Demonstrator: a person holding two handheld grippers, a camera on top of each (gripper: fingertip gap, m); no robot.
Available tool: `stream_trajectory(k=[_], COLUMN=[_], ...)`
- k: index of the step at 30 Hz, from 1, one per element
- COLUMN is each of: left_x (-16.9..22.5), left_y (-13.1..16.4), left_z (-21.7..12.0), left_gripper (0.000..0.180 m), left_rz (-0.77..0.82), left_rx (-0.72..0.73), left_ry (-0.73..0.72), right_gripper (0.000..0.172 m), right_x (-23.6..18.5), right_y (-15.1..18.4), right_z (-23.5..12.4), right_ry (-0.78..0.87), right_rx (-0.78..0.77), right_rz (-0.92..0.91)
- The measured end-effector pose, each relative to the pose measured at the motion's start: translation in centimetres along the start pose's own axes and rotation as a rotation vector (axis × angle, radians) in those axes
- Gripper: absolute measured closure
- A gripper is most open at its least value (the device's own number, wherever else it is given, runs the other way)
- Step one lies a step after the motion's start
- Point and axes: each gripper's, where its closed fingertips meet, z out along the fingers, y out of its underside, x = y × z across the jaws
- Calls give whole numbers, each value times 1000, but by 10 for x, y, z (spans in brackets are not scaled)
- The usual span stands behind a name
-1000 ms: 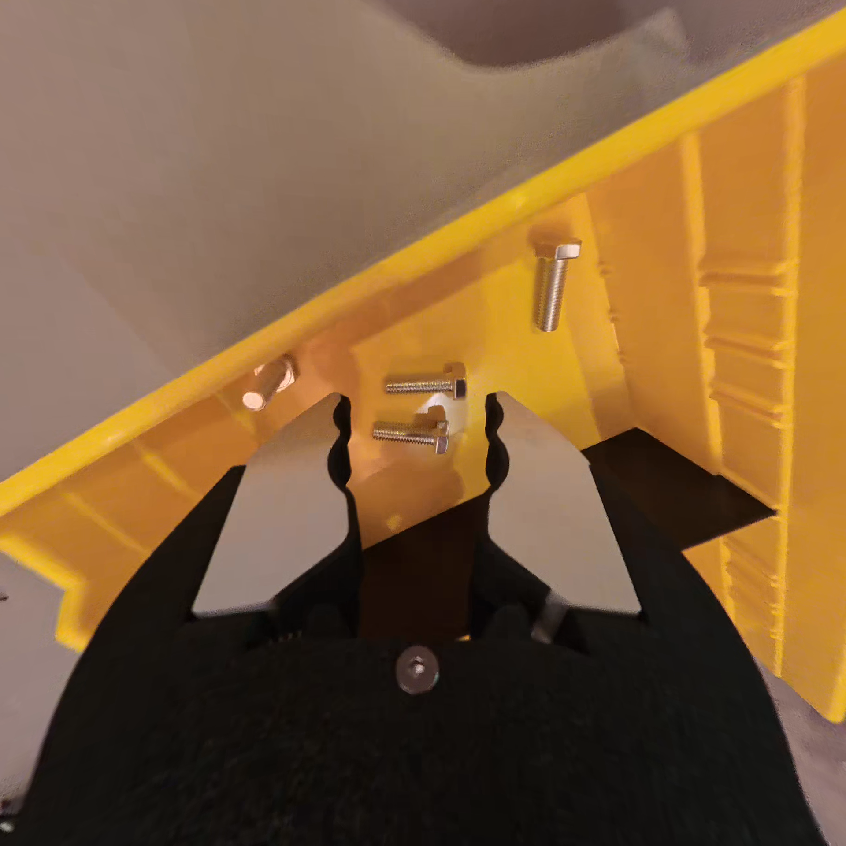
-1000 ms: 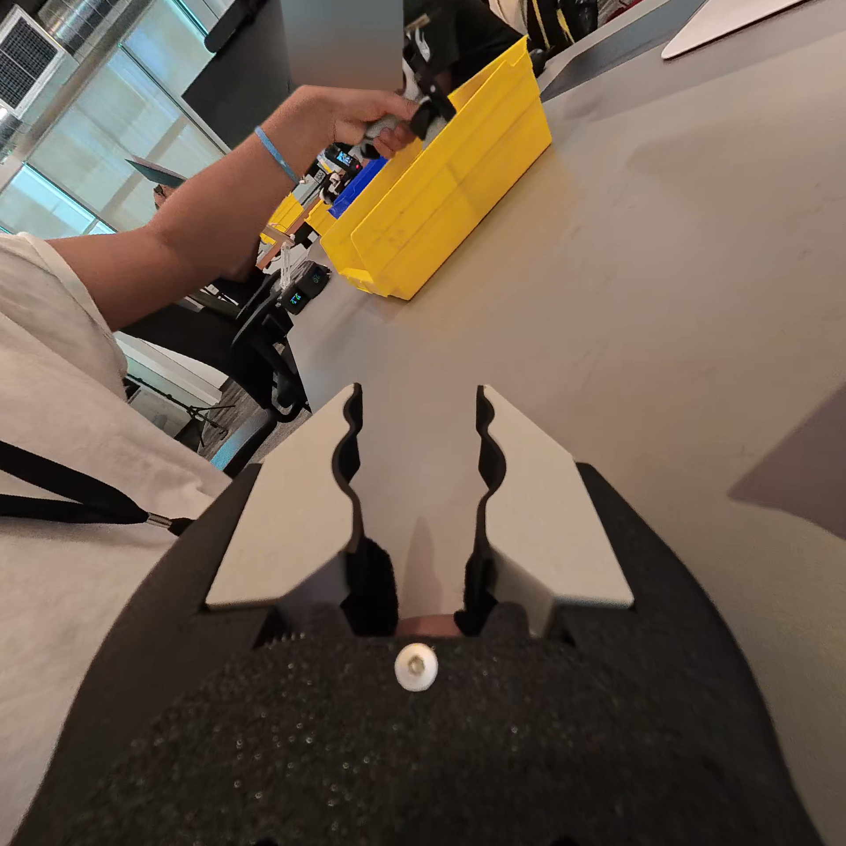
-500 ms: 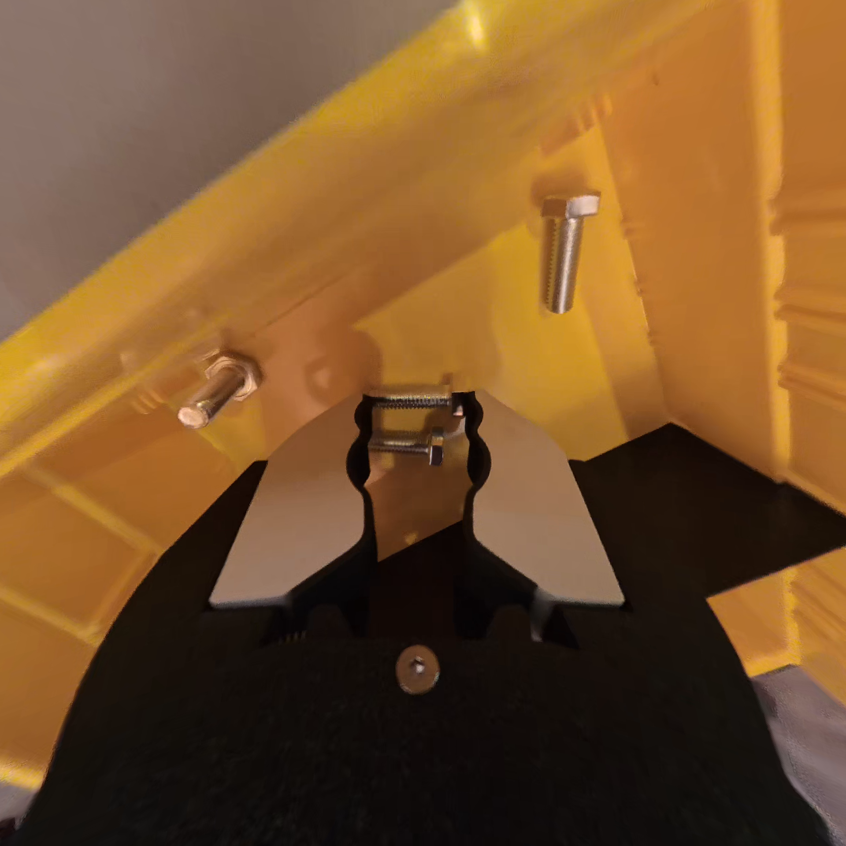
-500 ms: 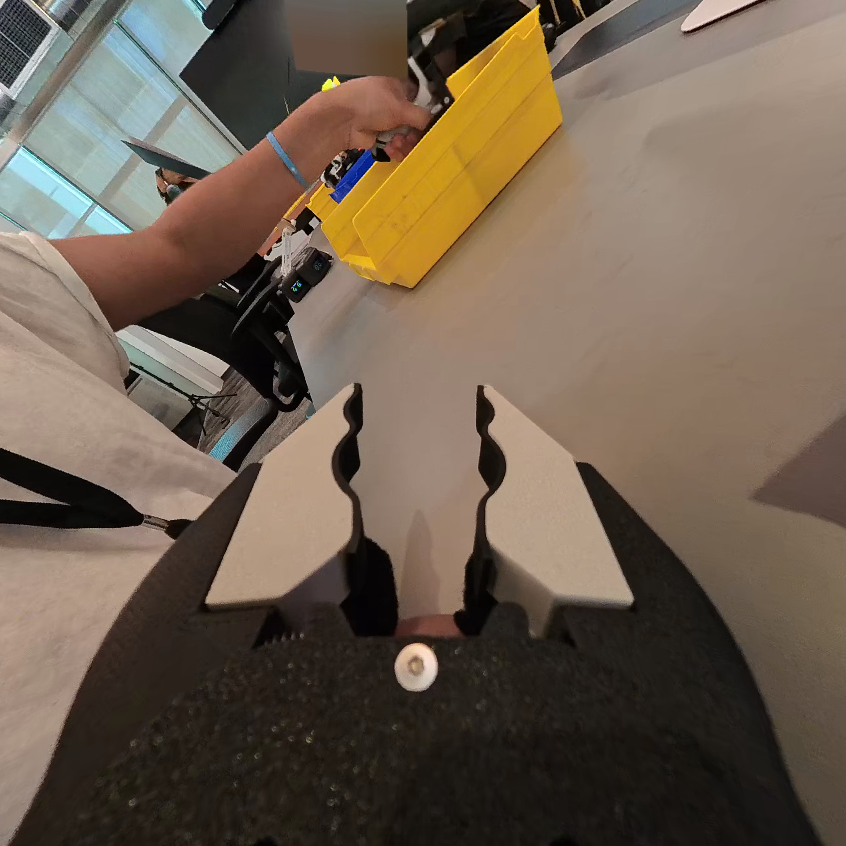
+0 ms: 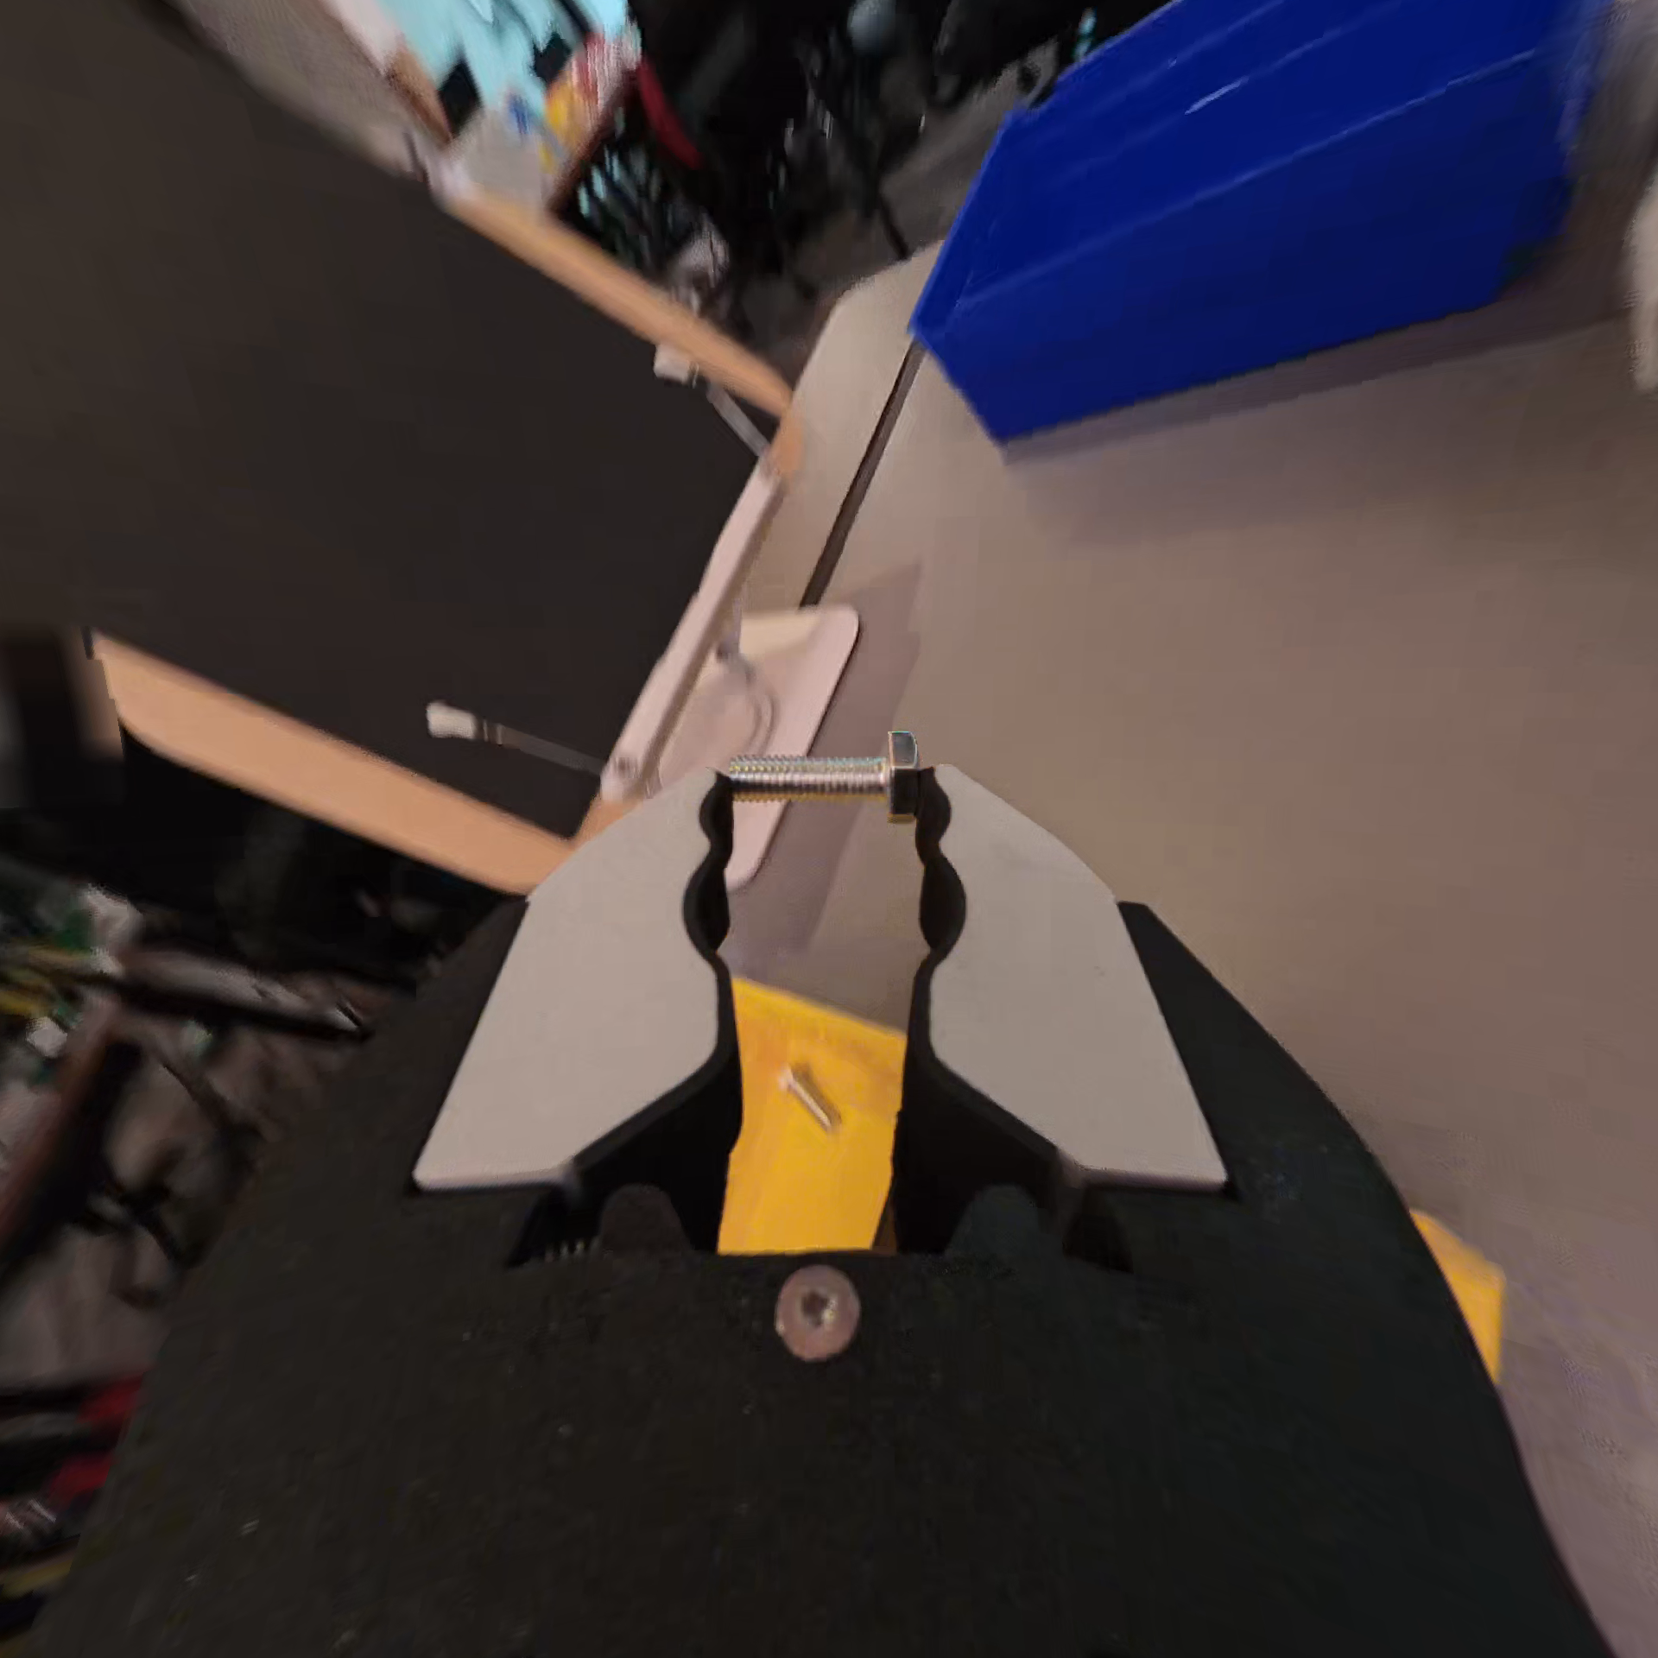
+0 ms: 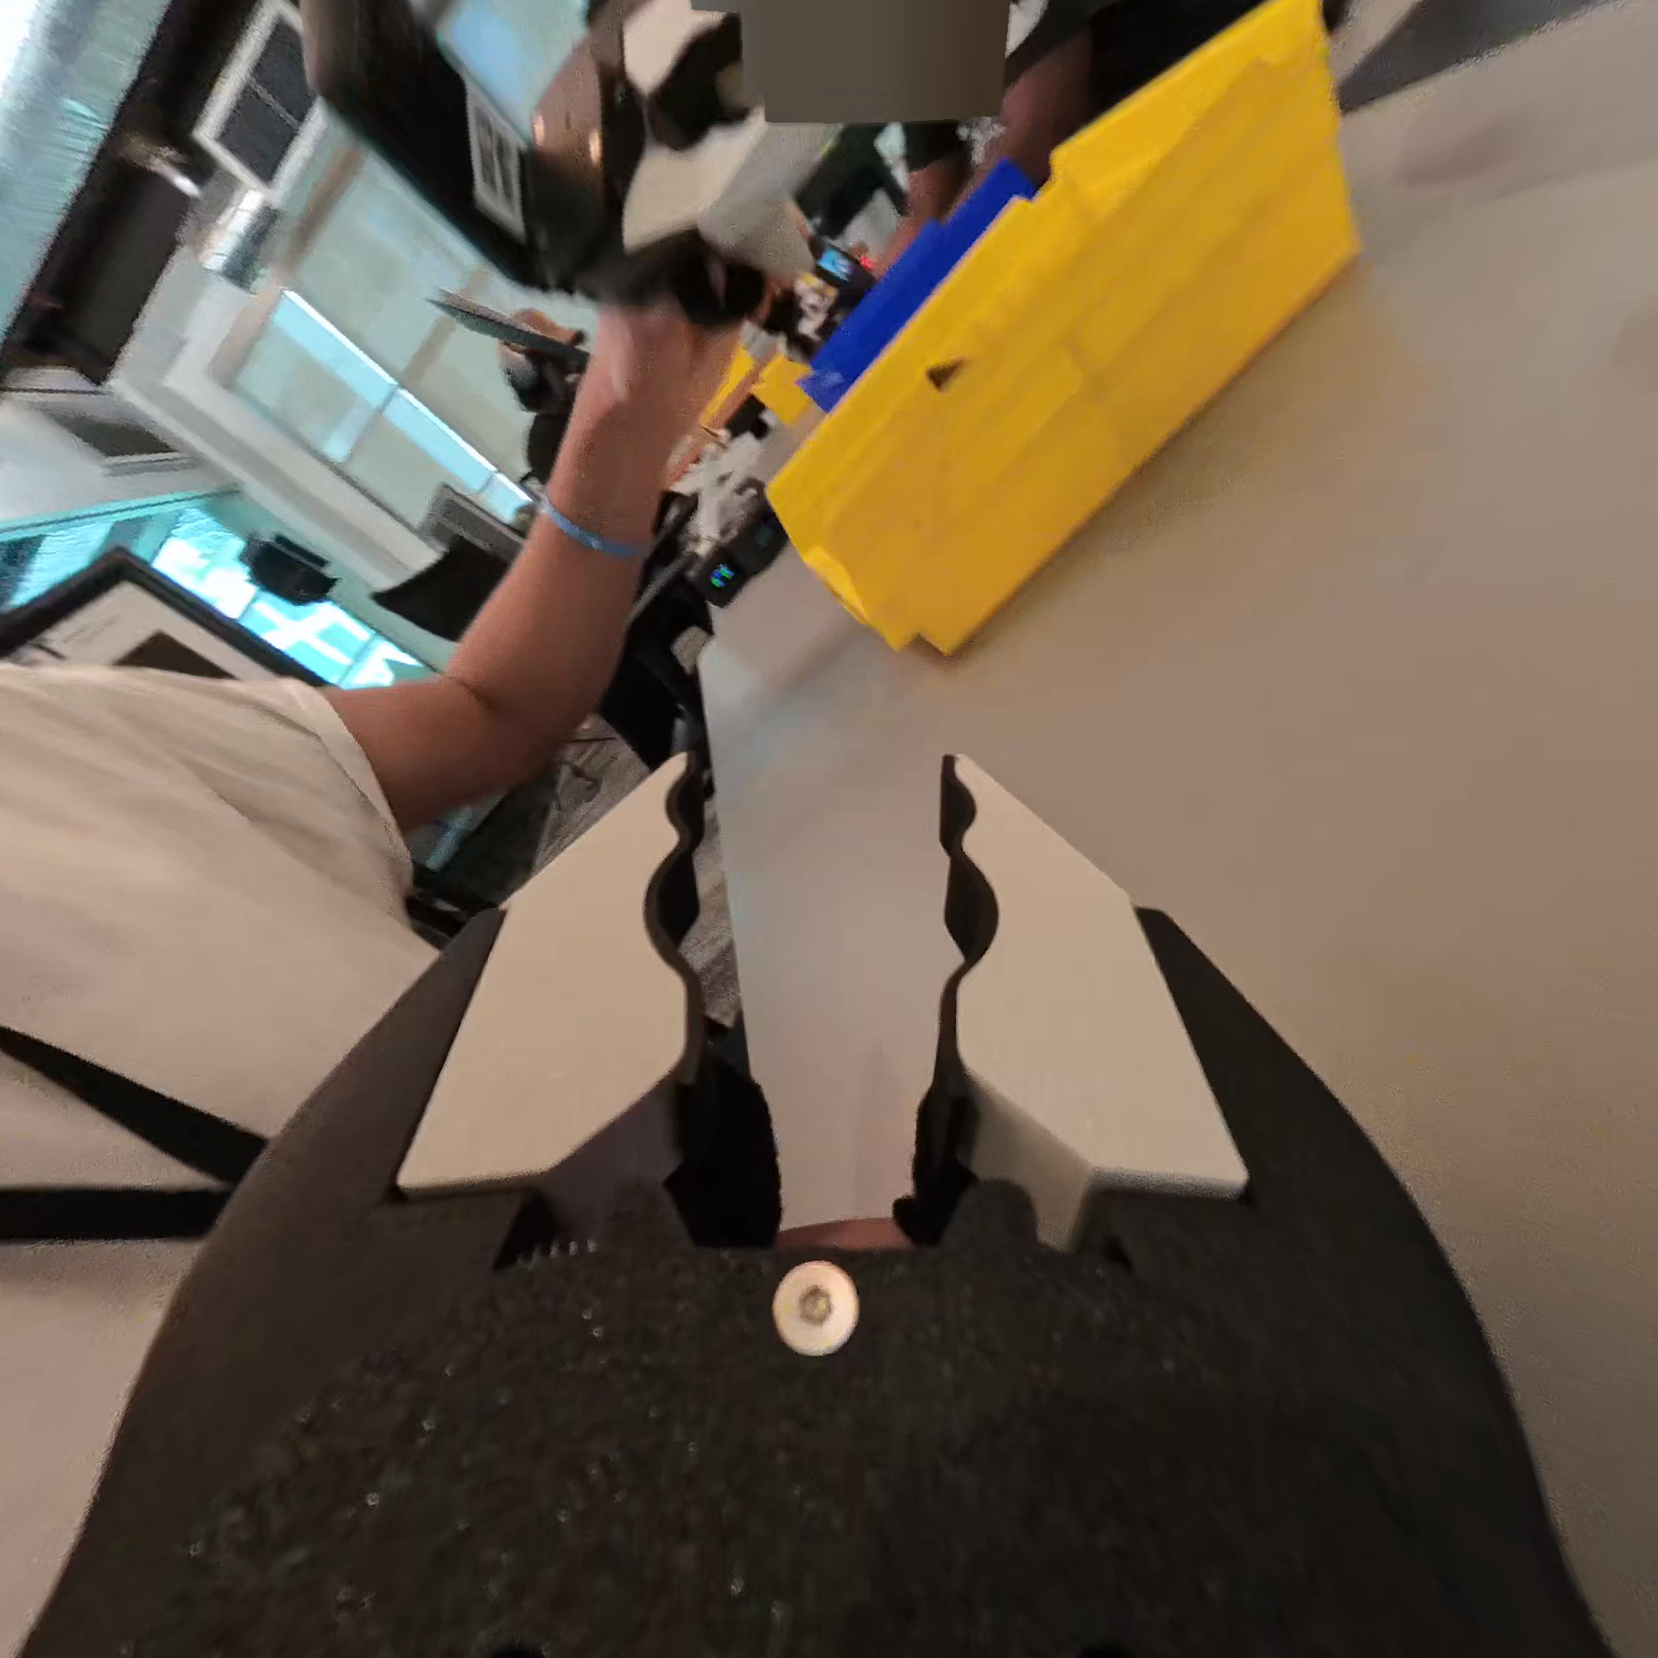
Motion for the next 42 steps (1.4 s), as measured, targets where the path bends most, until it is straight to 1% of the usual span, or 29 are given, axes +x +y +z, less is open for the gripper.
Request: stream_trajectory(k=[2,5,8,11,13,15,17,21,26,31,36,39,42], left_x=[28,70,101,119,127,133,138,139,139,143,147,147,148], left_y=[-27,-58,-78,-82,-82,-82,-79,-80,-84,-85,-85,-84,-75], left_z=[2,8,14,20,23,26,28,31,31,30,28,28,28], left_gripper=[142,142,142,142,142,142,142,141,141,142,142,142,142], left_rz=[125,228,332,447,488,497,494,491,471,453,439,436,365], left_rx=[70,150,199,194,196,203,203,209,224,240,248,236,194], left_ry=[-5,33,46,39,36,46,56,39,5,-20,8,19,34], right_gripper=[120,122,125,131,137,139,145,149,154,155,155,155,155], right_x=[-9,-15,-22,-29,-29,-30,-32,-29,-28,-30,-33,-32,-23], right_y=[-26,-55,-59,-56,-52,-52,-52,-49,-49,-47,-44,-43,-41], right_z=[18,43,60,64,63,60,57,56,53,52,52,53,55], right_ry=[-81,-186,-257,-292,-296,-312,-328,-324,-343,-364,-395,-382,-347], right_rx=[38,70,40,33,27,39,44,28,54,58,48,48,26], right_rz=[-8,-3,-43,-91,-112,-114,-114,-131,-102,-89,-77,-108,-141])
